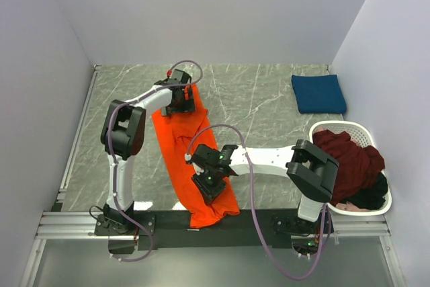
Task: Fold and stack the t-shirts
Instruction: Fold the tshirt
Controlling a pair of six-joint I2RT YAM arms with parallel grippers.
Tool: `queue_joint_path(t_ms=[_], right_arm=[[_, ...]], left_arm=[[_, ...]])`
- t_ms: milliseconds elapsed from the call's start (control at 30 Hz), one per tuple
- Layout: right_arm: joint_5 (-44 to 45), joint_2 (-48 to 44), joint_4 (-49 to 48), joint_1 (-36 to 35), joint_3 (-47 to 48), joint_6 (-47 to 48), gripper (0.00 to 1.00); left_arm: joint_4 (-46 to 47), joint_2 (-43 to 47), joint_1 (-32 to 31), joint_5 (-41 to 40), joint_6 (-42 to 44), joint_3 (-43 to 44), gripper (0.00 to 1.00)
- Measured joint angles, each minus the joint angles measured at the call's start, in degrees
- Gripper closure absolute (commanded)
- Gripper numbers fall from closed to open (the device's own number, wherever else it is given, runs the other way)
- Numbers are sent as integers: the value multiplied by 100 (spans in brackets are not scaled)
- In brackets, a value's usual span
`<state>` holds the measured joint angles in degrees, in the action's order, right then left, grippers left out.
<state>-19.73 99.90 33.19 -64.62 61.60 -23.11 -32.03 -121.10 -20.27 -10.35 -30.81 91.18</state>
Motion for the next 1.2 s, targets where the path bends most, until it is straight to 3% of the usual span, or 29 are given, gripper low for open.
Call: queue_joint_path(t_ms=[367,700,833,1000,1200], right_arm=[[551,-11,37,129,-133,-87,57],[1480,-1742,-146,1287,-1080,-538,47],[1740,-2236,-151,1827,-1279,-649,44],[1810,-2284,-157,1928,-1294,-778,45],[1646,-2245,-348,1897,-1362,-1032,51]], left_arm=[[-168,-1113,-210,-127,199,1628,4],[59,-2024,-210,-105,446,3067,2],[225,-2052,-203,-22,479,3102,2],[343,-1921,-144,149,387,2999,1],[319,-654,-63,138,199,2223,1]])
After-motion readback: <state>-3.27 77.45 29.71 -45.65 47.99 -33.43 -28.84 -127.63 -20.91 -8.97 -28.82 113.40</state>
